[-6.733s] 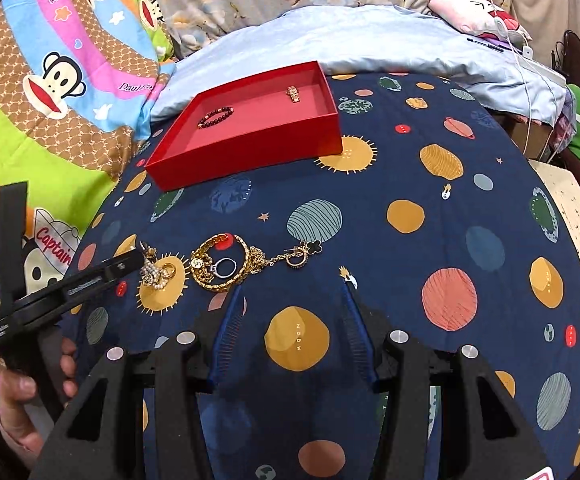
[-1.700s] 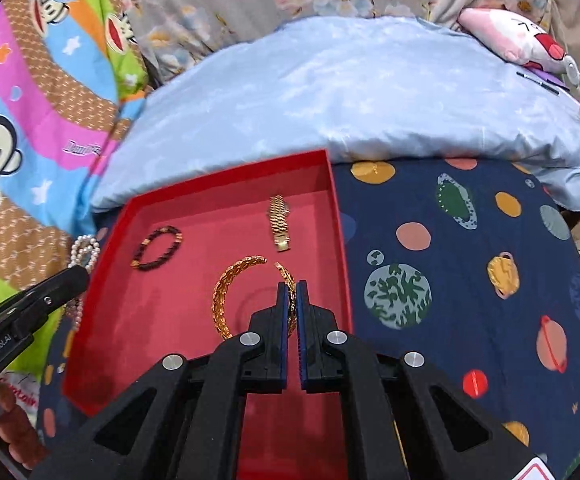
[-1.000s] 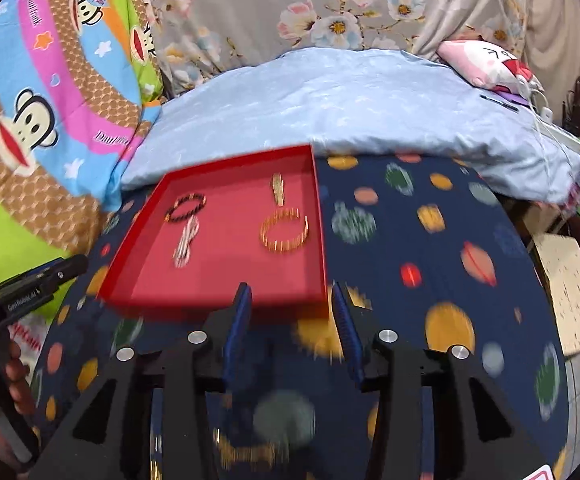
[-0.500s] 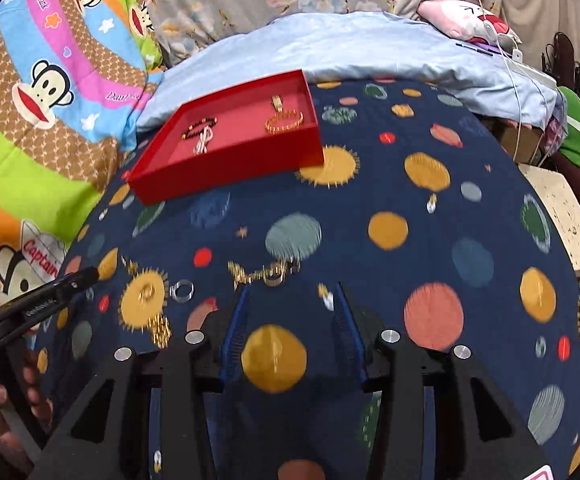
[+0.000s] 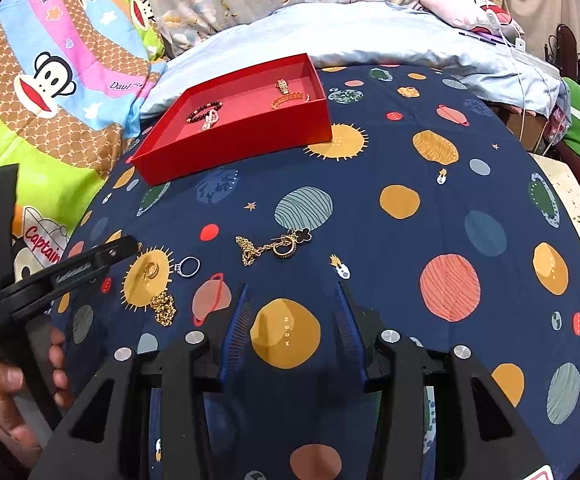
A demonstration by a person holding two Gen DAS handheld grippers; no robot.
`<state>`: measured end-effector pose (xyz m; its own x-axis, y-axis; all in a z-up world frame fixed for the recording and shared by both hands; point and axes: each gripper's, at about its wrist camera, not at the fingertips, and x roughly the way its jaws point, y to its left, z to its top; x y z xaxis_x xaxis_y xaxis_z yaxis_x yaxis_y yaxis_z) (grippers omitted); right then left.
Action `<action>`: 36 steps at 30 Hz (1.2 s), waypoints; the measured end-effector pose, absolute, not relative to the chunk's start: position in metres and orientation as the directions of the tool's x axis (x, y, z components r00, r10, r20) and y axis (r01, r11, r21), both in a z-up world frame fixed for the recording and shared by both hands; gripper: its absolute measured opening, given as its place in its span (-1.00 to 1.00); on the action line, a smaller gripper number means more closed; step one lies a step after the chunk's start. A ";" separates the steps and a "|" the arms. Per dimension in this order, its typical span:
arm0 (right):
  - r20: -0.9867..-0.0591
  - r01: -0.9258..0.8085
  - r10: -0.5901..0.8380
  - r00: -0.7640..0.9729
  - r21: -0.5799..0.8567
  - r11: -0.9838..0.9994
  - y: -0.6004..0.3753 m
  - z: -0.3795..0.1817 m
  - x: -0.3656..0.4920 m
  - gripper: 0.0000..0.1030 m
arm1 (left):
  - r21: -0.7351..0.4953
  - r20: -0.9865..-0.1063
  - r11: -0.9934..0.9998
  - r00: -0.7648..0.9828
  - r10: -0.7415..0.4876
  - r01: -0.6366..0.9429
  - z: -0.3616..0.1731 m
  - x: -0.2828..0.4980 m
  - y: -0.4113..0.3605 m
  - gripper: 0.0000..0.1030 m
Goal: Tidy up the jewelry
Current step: 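Grasp a small gold earring with the left tool while the right tool approaches the silver ring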
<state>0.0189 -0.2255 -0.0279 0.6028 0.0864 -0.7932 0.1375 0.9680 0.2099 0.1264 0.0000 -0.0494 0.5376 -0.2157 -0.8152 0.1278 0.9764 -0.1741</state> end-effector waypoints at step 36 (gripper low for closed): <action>-0.805 -0.016 0.204 0.557 0.235 0.972 -0.163 -0.042 0.053 -0.16 | -0.274 -0.768 0.943 0.547 -0.333 0.190 -0.017 0.107 0.032 -0.97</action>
<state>0.0528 -0.1629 -0.0417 0.5572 0.2036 -0.8051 -0.0162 0.9720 0.2346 0.1072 0.0322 -0.0175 0.5468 -0.3331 -0.7681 0.1897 0.9429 -0.2739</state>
